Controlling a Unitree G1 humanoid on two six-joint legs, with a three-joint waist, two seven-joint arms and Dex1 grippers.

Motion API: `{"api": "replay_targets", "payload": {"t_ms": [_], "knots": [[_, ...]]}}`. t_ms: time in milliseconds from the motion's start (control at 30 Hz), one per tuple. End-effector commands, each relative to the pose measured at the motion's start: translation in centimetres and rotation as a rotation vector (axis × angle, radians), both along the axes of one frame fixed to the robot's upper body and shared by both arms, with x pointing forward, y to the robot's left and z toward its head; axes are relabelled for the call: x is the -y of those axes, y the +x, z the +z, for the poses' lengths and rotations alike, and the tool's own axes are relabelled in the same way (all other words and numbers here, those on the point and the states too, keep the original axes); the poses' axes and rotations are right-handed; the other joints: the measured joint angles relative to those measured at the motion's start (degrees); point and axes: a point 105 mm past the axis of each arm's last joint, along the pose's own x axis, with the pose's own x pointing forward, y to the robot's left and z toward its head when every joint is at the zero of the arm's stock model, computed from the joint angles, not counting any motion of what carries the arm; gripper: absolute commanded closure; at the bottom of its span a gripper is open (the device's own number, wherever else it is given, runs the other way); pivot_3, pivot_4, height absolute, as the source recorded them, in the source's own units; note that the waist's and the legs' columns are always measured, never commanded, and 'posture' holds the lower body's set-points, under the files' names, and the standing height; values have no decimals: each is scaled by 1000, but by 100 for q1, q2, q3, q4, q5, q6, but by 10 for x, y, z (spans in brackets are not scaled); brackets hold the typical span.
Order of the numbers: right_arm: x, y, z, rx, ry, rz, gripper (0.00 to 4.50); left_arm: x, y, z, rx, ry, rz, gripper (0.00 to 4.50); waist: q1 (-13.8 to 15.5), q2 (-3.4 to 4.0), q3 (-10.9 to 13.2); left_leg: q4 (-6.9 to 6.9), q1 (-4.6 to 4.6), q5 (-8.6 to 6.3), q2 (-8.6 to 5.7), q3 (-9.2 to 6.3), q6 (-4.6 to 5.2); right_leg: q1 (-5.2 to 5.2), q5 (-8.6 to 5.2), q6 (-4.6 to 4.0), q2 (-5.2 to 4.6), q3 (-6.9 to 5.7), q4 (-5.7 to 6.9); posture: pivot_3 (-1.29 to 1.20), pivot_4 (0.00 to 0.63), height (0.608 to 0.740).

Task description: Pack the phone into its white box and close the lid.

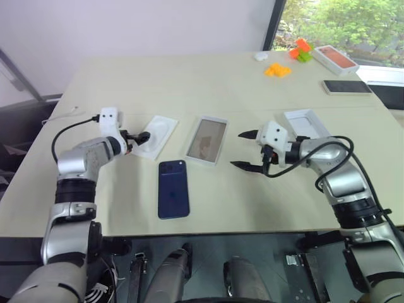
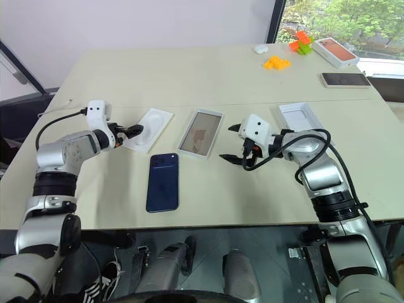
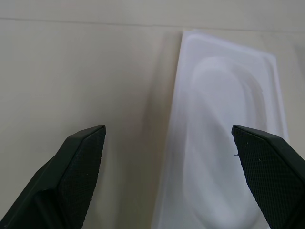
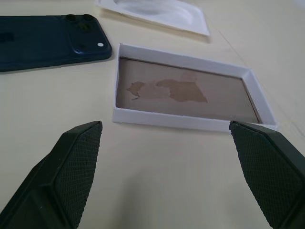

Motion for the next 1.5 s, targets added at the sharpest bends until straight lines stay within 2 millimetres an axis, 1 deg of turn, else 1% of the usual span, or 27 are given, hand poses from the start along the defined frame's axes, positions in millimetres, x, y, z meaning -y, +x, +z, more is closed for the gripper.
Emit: {"api": "replay_targets", "payload": {"t_ms": [33, 100, 200, 267, 433, 533, 567, 633, 767, 800, 1167, 1267, 1300, 1467, 1500], "knots": [[-5, -1, 13, 47, 24, 12, 27, 7, 9, 16, 31, 19, -3, 48, 3, -1, 0, 2, 0, 0, 0, -1, 0, 1, 0, 0, 0, -2, 0, 0, 150, 740], [-7, 0, 14, 45, 37, 9, 27, 10, 11, 13, 25, 72, -27, 48, -1, -1, 0, 4, 0, 0, 0, -3, 0, 3, 1, 1, 0, -5, 0, 0, 150, 740], [-9, 0, 16, 49, 46, 11, 27, 13, 10, 4, -12, 110, -49, 48, -19, -1, 0, 4, -1, -1, 0, -3, 1, 5, 1, 1, 0, -5, 0, 0, 150, 740], [-8, 1, 15, 52, 42, 9, 27, 14, 8, 0, -26, 116, -60, 48, -22, -1, 0, 2, -1, -1, 0, -2, 1, 4, 1, 1, 1, -5, 0, 0, 150, 740], [-4, 1, 14, 66, 28, 0, 27, 13, 5, 1, -33, 95, -71, 48, -17, -1, 0, 4, 0, -1, 2, -4, 1, 4, 1, 1, 2, -6, 1, 0, 150, 740], [-4, 1, 13, 71, 31, -3, 27, 14, 1, -9, -61, 81, -73, 48, -15, -1, 0, 8, 0, -1, 1, -4, 1, 5, 1, 1, 2, -6, 1, 0, 150, 740], [-5, 1, 13, 71, 34, -1, 0, 14, 0, -11, -69, 81, -70, 276, -13, -1, 0, 8, 0, -1, 1, -4, 1, 5, 1, 1, 2, -7, 1, 0, 150, 740], [-7, 1, 14, 72, 38, 1, 0, 13, 1, -13, -66, 98, -60, 931, -12, 0, -1, 8, 1, -1, 1, -5, 1, 6, 1, 1, 2, -7, 1, 0, 150, 740], [-7, 1, 15, 76, 38, 5, 0, 12, 1, -12, -76, 91, -49, 2962, -2, -1, -1, 9, 0, -1, 1, -5, 1, 6, 1, 1, 2, -7, 1, 0, 150, 740], [-7, 1, 15, 77, 38, 6, 0, 11, 1, -13, -76, 93, -47, 3386, 2, -1, -1, 9, 0, -1, 1, -6, 1, 7, 1, 1, 2, -9, 1, 0, 150, 740], [-9, 2, 18, 88, 37, 11, 0, 10, -3, -16, -101, 87, -47, 3386, -4, -1, -1, 12, 0, -1, 0, -8, 1, 8, 1, 1, 1, -11, 2, 0, 150, 740], [-9, 2, 19, 91, 35, 12, 0, 12, -4, -16, -107, 75, -51, 4241, -4, 0, -1, 11, 0, -2, 0, -8, 1, 7, 1, 1, 1, -11, 3, 0, 150, 740], [-9, 2, 19, 91, 34, 12, 0, 12, -4, -16, -109, 72, -52, 4446, -1, 3, -4, 11, 1, -2, 0, -9, 1, 8, 1, 1, 1, -11, 2, 0, 150, 740], [-11, 2, 21, 96, 35, 18, 0, 12, -5, -17, -112, 72, -51, 4446, 1, 1, -4, 20, 5, -3, 0, -13, -1, 18, 2, 0, 1, -17, 2, 0, 150, 740], [-10, 3, 22, 98, 36, 14, 0, 13, -5, -14, -104, 57, -46, 4446, 1, 1, -4, 20, 5, -3, 0, -13, -1, 18, 2, 0, 1, -17, 2, 0, 150, 740]]}}
